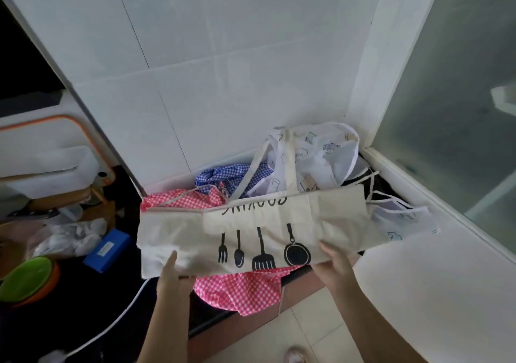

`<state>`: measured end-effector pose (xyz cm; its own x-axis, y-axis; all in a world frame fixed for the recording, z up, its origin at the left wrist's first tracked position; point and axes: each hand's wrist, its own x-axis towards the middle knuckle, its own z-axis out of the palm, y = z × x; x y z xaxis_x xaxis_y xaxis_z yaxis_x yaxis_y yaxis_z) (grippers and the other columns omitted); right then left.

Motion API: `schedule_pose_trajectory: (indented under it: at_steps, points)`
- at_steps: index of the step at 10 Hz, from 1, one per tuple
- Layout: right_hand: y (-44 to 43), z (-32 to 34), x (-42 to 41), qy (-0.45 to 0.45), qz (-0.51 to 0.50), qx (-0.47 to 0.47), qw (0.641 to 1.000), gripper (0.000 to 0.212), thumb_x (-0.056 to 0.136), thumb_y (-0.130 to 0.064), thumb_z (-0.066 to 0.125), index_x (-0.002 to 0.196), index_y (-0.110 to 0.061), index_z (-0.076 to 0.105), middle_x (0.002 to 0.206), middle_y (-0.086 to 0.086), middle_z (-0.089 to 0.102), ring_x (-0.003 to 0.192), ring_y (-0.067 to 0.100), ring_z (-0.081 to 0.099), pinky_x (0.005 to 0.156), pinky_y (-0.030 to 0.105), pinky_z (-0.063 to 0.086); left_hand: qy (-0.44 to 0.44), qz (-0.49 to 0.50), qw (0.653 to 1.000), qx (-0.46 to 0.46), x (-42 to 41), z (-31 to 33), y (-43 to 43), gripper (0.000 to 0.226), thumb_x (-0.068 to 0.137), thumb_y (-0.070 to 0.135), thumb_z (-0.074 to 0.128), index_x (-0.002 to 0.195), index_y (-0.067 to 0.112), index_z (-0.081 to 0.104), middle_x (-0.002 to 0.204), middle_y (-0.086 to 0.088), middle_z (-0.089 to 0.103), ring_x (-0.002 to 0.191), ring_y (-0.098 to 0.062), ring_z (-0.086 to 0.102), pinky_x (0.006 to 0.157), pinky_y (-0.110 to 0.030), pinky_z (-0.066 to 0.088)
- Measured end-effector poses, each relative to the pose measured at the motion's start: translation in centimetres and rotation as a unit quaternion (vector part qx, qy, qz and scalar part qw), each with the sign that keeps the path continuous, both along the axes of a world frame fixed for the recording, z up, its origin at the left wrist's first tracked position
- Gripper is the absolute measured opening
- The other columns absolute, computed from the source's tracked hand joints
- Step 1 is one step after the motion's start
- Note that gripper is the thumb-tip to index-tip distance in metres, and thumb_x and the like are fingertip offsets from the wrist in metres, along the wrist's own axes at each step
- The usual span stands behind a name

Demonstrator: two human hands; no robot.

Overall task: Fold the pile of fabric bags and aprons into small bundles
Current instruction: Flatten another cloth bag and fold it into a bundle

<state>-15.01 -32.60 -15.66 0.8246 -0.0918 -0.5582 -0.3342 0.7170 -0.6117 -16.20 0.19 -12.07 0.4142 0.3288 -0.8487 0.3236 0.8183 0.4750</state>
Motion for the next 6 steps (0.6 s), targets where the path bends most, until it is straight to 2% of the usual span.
schedule_pose_trajectory:
  at_steps: [1,2,3,4,5,6]
  points:
    - [1.1,1.4,-0.7,-0.043,0.001,0.045,0.998,0.055,0.061,-0.017,0.081,0.113,-0.013,0.064,0.12,0.008,0.064,0.115,0.025,0.059,0.105,0.041,0.042,-0.016,0.024,0.997,-0.066,-1.1,0.6,-2.6,0.057,0.086,0.032,0.068,0.131,0.002,0.049,0.089,-0.016,0.061,0.076,-0.027,0.06,0.069,-0.04,0.051]
    - [1.5,2.2,-0.8,-0.095,0.008,0.103,0.99,0.06,0.058,-0.017,0.089,0.115,-0.011,0.068,0.128,0.01,0.061,0.122,0.023,0.056,0.109,0.04,0.038,-0.012,-0.025,0.992,-0.121,-2.5,2.1,-6.1,0.05,0.087,0.029,0.066,0.121,-0.004,0.05,0.084,-0.019,0.058,0.074,-0.029,0.057,0.072,-0.044,0.051]
    - [2.0,3.9,-0.8,-0.091,0.011,0.148,0.985,0.055,0.078,-0.02,0.077,0.129,-0.011,0.059,0.129,0.011,0.061,0.121,0.022,0.057,0.107,0.044,0.038,-0.05,-0.082,0.978,-0.187,-2.2,2.4,-7.8,0.062,0.072,0.023,0.072,0.122,-0.008,0.049,0.11,-0.027,0.061,0.096,-0.037,0.059,0.096,-0.044,0.048]
    - [1.7,5.4,-0.6,-0.056,-0.053,0.104,0.992,0.034,0.096,-0.025,0.05,0.127,-0.012,0.057,0.121,0.009,0.066,0.102,0.021,0.067,0.092,0.041,0.051,-0.061,-0.069,0.988,-0.12,-1.0,2.5,-8.6,0.042,0.083,0.016,0.068,0.121,0.001,0.057,0.101,-0.019,0.069,0.09,-0.03,0.065,0.069,-0.043,0.059]
    - [0.2,4.7,-1.5,-0.034,-0.079,0.039,0.996,0.032,0.1,-0.022,0.046,0.128,-0.01,0.053,0.117,0.013,0.063,0.084,0.01,0.07,0.076,0.031,0.059,-0.053,-0.057,0.996,-0.046,0.2,2.3,-8.2,0.03,0.08,0.017,0.075,0.104,0.003,0.063,0.087,-0.013,0.07,0.075,-0.024,0.067,0.064,-0.039,0.059]
    - [-0.9,3.4,-3.0,0.026,-0.032,-0.033,0.999,0.028,0.096,0.009,0.041,0.123,0.001,0.047,0.111,0.02,0.056,0.063,-0.007,0.064,0.056,0.011,0.051,-0.03,-0.056,0.998,0.004,0.7,2.1,-7.8,0.023,0.078,0.019,0.078,0.087,0.007,0.061,0.082,-0.008,0.067,0.067,-0.021,0.065,0.057,-0.034,0.053]
